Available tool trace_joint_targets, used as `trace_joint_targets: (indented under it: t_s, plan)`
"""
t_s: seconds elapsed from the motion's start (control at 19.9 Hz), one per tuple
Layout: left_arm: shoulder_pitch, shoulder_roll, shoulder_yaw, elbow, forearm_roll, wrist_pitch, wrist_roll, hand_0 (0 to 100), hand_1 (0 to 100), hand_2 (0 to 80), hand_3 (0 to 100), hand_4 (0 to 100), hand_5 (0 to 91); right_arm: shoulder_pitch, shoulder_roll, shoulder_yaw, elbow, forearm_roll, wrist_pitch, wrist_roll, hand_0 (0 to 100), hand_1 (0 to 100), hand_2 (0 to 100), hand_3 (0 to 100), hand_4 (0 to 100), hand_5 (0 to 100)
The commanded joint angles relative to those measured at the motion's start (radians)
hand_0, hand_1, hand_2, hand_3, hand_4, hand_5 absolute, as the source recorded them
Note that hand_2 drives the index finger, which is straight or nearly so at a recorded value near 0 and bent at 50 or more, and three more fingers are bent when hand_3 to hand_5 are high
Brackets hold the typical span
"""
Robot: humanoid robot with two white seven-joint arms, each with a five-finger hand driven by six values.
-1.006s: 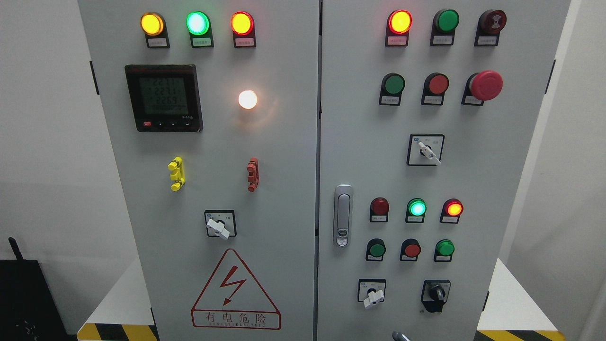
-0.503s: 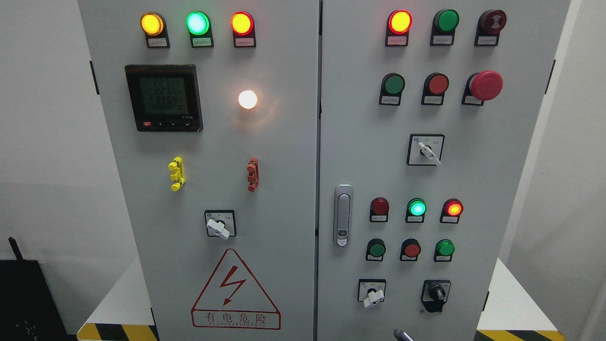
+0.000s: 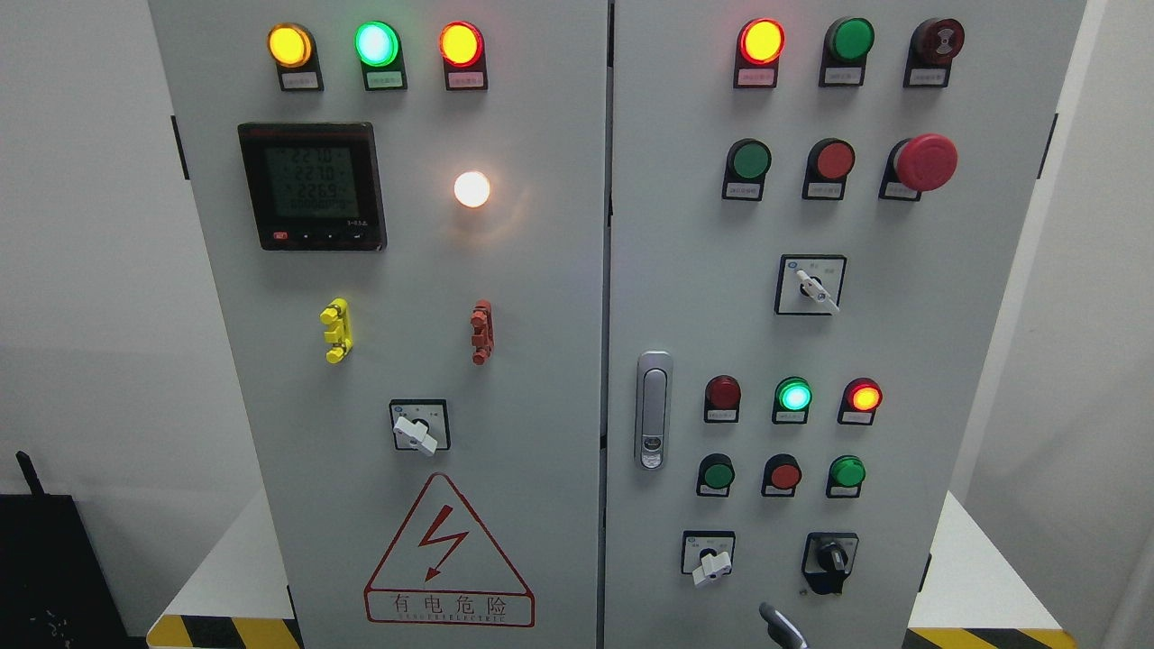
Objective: Press green start button
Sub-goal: 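Raise the right hand up toward the lower green push button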
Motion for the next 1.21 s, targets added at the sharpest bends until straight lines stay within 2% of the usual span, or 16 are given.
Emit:
trace_joint_targets:
  t_s: [0.0,0.05,0.2,0.35,0.6,0.85,1.16]
  plan:
    - [0.000,0.000,0.000,0.000,0.000,0.000,0.000,12,56,0.0,0,0,0.0,-0.032,0.002,-0.030,-0.001,0.139,-0.013,-0.015,10,28,0,32,22,0]
    - [0.000,0.000,0.000,0.000,0.000,0.000,0.000,12,56,0.0,0,0,0.0,-0.040,0.002,-0.030,-0.001,0.182,-0.017,-0.023,11,28,0,34,24,0]
    - [0.000,0.000,0.000,0.000,0.000,0.000,0.000,12,56,0.0,0,0,0.0,-0.056,0.002,-0.032,0.002,0.315,-0.031,-0.078,15,31,0,41,34,8]
    - [0.000,0.000,0.000,0.000,0.000,0.000,0.000,12,56,0.0,0,0,0.0,-0.072,0.003,-0.050,0.006,0.411,-0.045,-0.111,24,32,0,49,43,20]
    - [0.000,0.000,0.000,0.000,0.000,0.000,0.000,12,56,0.0,0,0,0.0,-0.107,0.003,-0.081,0.017,0.584,-0.053,-0.164,42,32,0,53,49,30]
    - [0.000,0.000,0.000,0.000,0.000,0.000,0.000,12,56,0.0,0,0,0.0,-0.136,0.003,-0.081,0.017,0.730,-0.066,-0.184,50,31,0,54,54,42]
    - [0.000,0.000,0.000,0.000,0.000,0.000,0.000,12,56,0.0,0,0,0.0,-0.165,0.003,-0.081,0.039,0.816,-0.066,-0.204,52,31,0,55,58,50]
